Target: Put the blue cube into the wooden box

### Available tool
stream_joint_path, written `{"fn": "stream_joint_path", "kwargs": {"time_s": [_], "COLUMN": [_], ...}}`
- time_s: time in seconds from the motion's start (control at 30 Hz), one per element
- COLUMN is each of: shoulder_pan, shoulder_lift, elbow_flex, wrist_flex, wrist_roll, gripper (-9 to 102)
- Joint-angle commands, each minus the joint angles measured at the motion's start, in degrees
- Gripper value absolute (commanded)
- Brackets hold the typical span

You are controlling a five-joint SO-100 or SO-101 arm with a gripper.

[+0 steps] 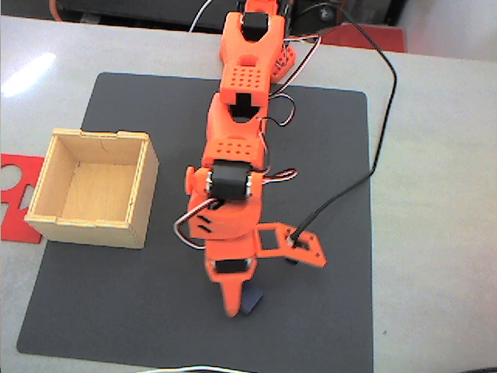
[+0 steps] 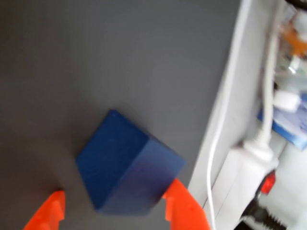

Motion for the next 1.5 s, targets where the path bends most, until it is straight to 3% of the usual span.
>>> {"fn": "stream_joint_path", "kwargs": {"time_s": [0.0, 0.1, 0.6, 0.97, 1.33, 1.47], "shoulder_pan": [-0.6, -0.6, -5.6, -3.3, -5.6, -6.7], "shoulder_lift": [4.4, 5.3, 4.2, 3.1, 1.9, 2.4], "elbow_flex": [-0.8, -0.8, -0.7, 1.2, 2.5, 2.5], "wrist_flex": [3.9, 7.6, 3.9, 7.6, 7.2, 7.6], "wrist_roll": [-1.1, -1.5, -3.2, -5.4, -8.7, -9.1], "gripper": [25, 25, 25, 27, 0, 0]}}
